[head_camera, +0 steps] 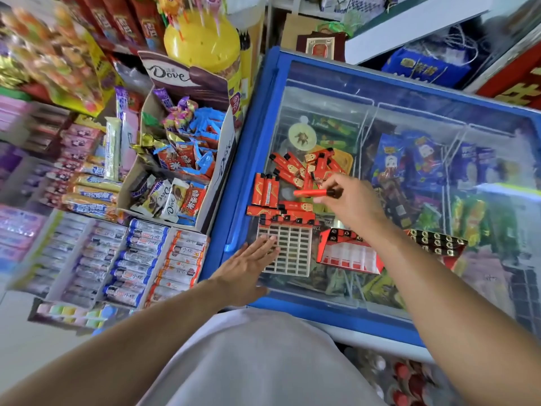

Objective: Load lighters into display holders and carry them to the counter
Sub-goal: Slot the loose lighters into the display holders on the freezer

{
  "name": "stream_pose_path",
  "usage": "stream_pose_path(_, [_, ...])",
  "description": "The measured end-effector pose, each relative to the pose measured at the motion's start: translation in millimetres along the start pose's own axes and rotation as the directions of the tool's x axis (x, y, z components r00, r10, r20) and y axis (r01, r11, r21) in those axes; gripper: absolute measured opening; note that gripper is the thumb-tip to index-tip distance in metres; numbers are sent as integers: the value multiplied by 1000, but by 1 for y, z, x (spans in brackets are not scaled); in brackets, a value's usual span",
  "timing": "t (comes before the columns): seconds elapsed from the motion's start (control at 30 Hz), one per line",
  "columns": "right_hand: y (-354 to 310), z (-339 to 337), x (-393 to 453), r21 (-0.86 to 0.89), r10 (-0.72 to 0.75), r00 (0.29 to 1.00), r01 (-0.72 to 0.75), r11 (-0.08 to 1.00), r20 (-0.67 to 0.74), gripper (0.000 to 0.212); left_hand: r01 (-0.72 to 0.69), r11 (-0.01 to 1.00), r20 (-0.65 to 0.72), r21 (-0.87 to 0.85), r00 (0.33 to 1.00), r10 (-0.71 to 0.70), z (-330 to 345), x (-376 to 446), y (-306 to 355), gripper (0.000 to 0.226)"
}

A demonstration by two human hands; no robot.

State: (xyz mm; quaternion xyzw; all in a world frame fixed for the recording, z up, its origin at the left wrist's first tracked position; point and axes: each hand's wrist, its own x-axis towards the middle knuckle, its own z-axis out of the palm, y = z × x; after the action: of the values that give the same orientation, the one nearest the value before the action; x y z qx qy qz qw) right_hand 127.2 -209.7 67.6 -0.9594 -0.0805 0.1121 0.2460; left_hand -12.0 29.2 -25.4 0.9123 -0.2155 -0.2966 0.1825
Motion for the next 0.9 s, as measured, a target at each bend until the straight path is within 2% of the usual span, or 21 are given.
stream_pose_path(0.07, [-14,-10,-21,124,-13,1000,10,992,25,18,2,1000,-11,-19,1000,-2,2,1,0,94])
stream_pose_path(0.13, [-26,-13,-39,149,-40,997,30,988,70,21,6,999,-23,-39,1000,-6,2,1,0,94])
stream_pose_path(0.3, [-41,7,-60,48,-117,985,112,993,123,39,-4,998,-131,-62,991,-4,9,-2,4,85])
stream_pose_path(0.43, [-44,28,-60,8,-136,986,136,991,99,39,16,998,-204,-58,979,-27,19,-14,1,82])
stream_pose_path(0.63, [-50,44,-59,-39,-145,987,147,988,65,33,85,993,-197,-78,975,-99,18,-26,-2,86])
stream_pose_path(0.8, [-48,54,-61,-107,-146,989,143,984,-18,24,69,984,-338,-167,933,-123,14,-26,6,81])
stream_pose_path(0.9, [-47,63,-60,-74,-141,988,137,988,-54,23,73,984,-379,-164,916,-131,11,-25,8,80])
